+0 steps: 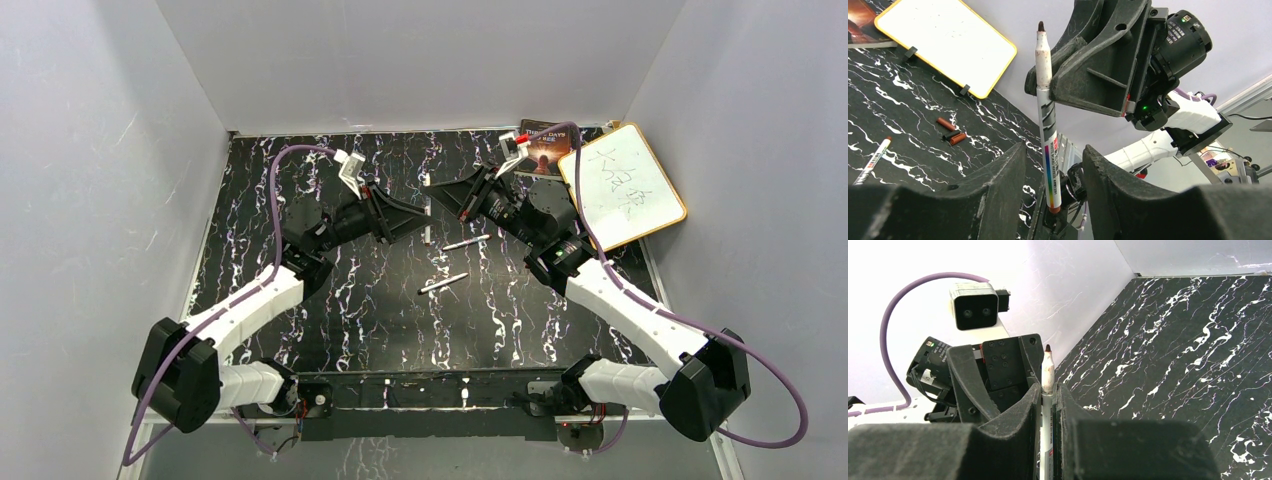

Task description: Insert the pens into the pen caps

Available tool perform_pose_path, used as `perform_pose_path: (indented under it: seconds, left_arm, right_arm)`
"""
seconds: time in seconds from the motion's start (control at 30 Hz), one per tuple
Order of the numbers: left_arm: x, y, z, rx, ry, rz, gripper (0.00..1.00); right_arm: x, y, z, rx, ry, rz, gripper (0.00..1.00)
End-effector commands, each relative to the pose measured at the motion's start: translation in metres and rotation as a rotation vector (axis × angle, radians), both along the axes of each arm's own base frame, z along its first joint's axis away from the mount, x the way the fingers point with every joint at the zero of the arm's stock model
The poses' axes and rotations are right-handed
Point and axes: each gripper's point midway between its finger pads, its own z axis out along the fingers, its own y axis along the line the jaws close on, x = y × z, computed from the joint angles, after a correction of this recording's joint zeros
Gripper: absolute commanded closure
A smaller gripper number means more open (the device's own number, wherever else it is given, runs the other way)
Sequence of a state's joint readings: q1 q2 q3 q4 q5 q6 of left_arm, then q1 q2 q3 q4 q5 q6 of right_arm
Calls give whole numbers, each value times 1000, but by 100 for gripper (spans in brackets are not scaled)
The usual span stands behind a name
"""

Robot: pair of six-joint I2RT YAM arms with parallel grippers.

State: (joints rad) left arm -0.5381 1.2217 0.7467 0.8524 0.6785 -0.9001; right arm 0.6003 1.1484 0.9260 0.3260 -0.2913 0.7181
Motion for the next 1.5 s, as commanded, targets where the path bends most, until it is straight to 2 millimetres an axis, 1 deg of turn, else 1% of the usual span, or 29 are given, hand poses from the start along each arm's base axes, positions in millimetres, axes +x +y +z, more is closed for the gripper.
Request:
perform_pose_path:
  seconds: [0.0,0.17,0.37,0.47,0.7,0.77,0.8,0.83,1.0,1.13,1.17,1.2,1.23,1.27,1.3,1.33,1.37,1.43,1.47]
  left_arm:
    - [-5,-4,23,-33,-69,-26,58]
    - [-9,-5,26,-51,-67,-38,60]
    - [-8,-7,30,-56,-70,-36,67]
    - [-7,-7,32,-63,-68,-41,73]
    - [-6,-10,27,-55,-35,-51,87]
    - [-6,-9,27,-57,-34,-52,93]
    - [-7,-9,27,-55,-36,-53,98]
    - [-7,-9,28,-52,-40,-54,100]
    - [-11,-7,32,-19,-78,-58,100]
    - [-18,-9,29,46,-115,-99,100]
    - [-17,-9,26,77,-124,-99,100]
    - [-16,-8,25,105,-135,-98,100]
    - [-15,-8,21,142,-142,-92,100]
    - [-12,-7,17,186,-140,-76,100]
    - [-6,-4,10,238,-135,-51,100]
    - [2,-1,7,290,-137,-8,100]
    - [9,3,0,345,-133,28,100]
    - [20,13,-17,457,-126,89,100]
    - [24,17,-23,501,-121,116,100]
  right_arm:
    - [-9,-2,41,75,-96,17,100]
    - [-10,-3,41,73,-98,15,100]
    - [-10,-3,38,78,-90,19,100]
    - [-11,-4,38,79,-92,18,100]
    - [-12,-9,40,72,-99,-7,100]
    - [-13,-10,40,72,-99,-8,100]
    - [-14,-11,40,70,-99,-10,100]
    - [-14,-12,40,69,-101,-15,100]
    - [-16,-19,38,43,-103,-44,100]
    - [-16,-24,36,11,-105,-69,100]
    - [-16,-26,36,-1,-107,-76,96]
    - [-16,-29,35,-17,-108,-88,82]
    - [-15,-33,36,-22,-111,-109,73]
    - [-15,-38,34,-37,-103,-136,66]
    - [-13,-45,32,-50,-95,-177,60]
    - [-13,-54,31,-57,-88,-218,54]
    - [-10,-63,27,-71,-73,-266,47]
    - [-5,-83,13,-108,-27,-375,32]
    - [-2,-96,5,-129,-10,-438,29]
